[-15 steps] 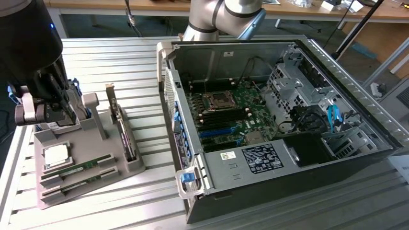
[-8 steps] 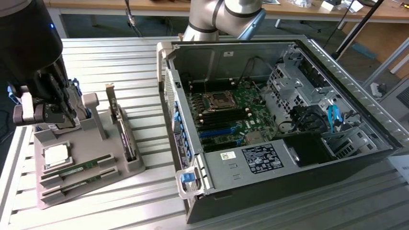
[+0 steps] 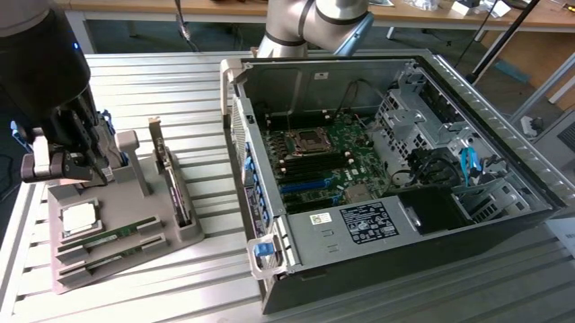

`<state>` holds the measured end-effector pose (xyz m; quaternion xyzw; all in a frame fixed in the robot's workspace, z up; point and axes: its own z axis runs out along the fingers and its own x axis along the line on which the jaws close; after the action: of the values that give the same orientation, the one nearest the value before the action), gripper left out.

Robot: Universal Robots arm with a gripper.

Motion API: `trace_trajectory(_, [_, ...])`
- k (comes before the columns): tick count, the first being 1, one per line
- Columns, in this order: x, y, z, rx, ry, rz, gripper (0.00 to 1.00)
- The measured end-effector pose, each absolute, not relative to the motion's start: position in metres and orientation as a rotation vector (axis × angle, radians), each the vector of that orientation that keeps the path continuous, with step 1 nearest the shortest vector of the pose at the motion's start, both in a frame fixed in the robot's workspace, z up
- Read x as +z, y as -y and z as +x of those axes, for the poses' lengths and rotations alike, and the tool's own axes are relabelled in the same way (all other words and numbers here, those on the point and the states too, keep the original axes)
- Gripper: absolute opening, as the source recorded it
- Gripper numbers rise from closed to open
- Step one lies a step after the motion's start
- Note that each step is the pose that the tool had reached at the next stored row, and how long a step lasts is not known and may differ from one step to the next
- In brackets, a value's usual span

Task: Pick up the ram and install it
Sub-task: 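Pick up the ram and move it above insertion slot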

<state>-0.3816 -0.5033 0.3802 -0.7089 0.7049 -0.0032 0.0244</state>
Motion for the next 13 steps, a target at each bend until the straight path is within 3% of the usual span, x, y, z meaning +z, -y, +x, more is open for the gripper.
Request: trace_trajectory(13, [0.35, 0.511, -0.384, -0.01, -2.181, -2.193, 0.3])
